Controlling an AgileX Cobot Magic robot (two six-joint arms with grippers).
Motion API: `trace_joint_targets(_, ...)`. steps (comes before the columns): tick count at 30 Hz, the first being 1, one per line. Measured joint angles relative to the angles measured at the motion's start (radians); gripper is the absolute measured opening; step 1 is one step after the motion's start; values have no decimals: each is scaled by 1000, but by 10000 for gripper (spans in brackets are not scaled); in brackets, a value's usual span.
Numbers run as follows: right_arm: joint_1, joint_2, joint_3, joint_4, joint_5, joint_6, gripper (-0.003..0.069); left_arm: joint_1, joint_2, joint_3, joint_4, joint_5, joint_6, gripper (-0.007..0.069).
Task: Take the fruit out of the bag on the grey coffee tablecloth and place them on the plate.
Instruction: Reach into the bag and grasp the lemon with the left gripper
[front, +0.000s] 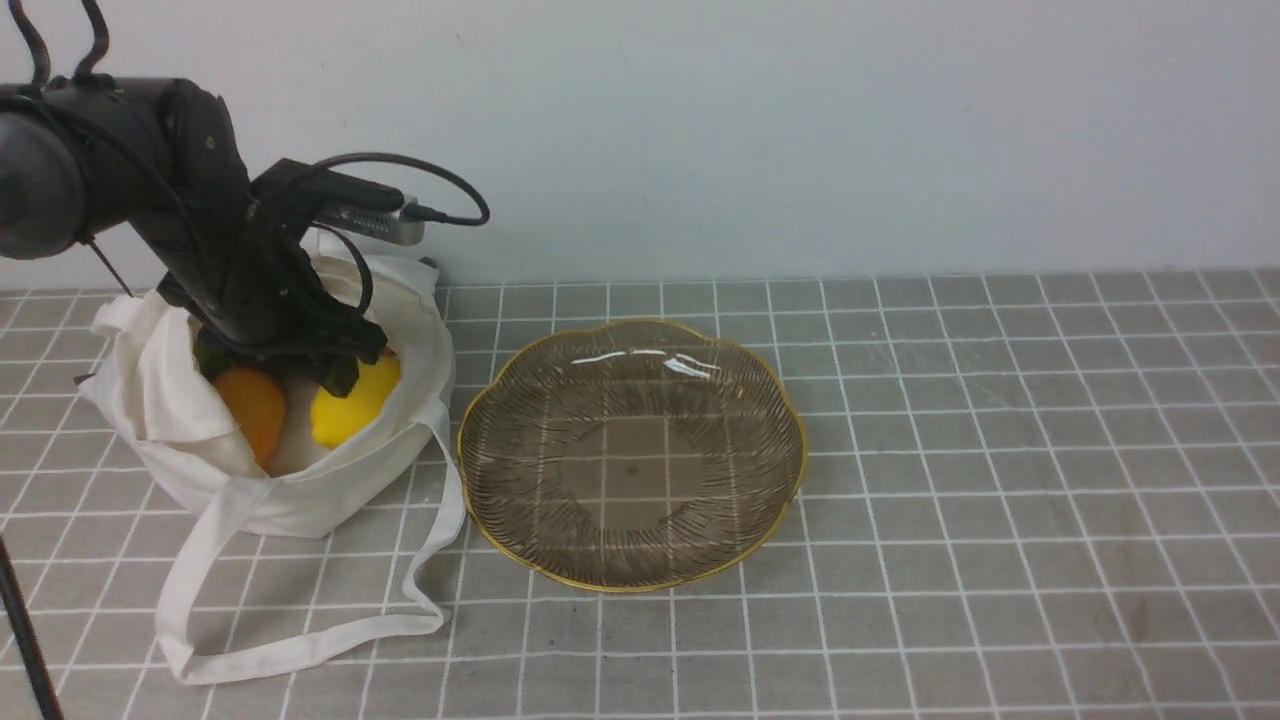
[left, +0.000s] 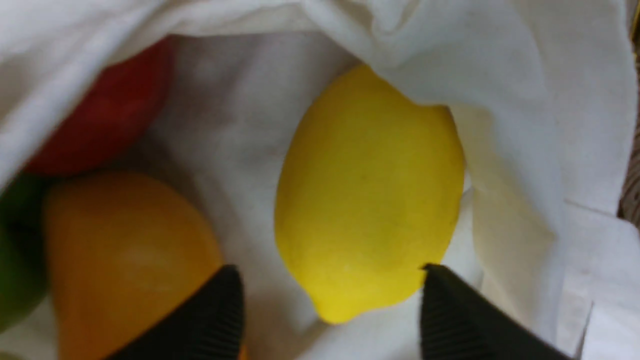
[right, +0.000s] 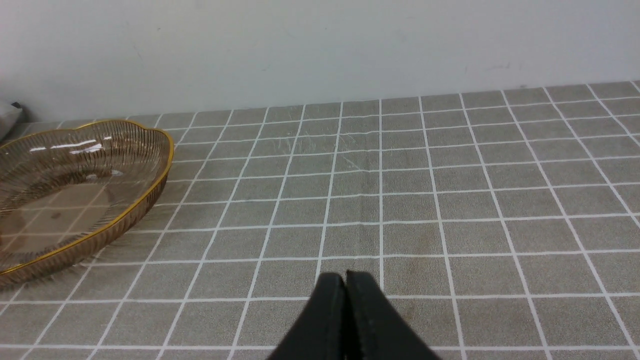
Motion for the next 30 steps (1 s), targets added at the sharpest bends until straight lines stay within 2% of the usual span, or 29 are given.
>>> trace_joint_targets(5, 0, 0, 0, 0, 0, 0, -12, 0, 19, 0, -19, -7, 0, 595)
trace_joint_targets(8, 0, 0, 0, 0, 0, 0, -12, 0, 20, 0, -23, -19, 0, 613)
trace_joint_targets(19, 0, 0, 0, 0, 0, 0, -12, -14, 95, 0, -50, -65, 25, 605)
trace_joint_targets(24, 0, 0, 0, 0, 0, 0, -12, -19, 104, 0, -50, -69, 24, 536)
trace_joint_targets(30, 0, 0, 0, 0, 0, 0, -12, -20, 83, 0, 8, -20, -62, 537)
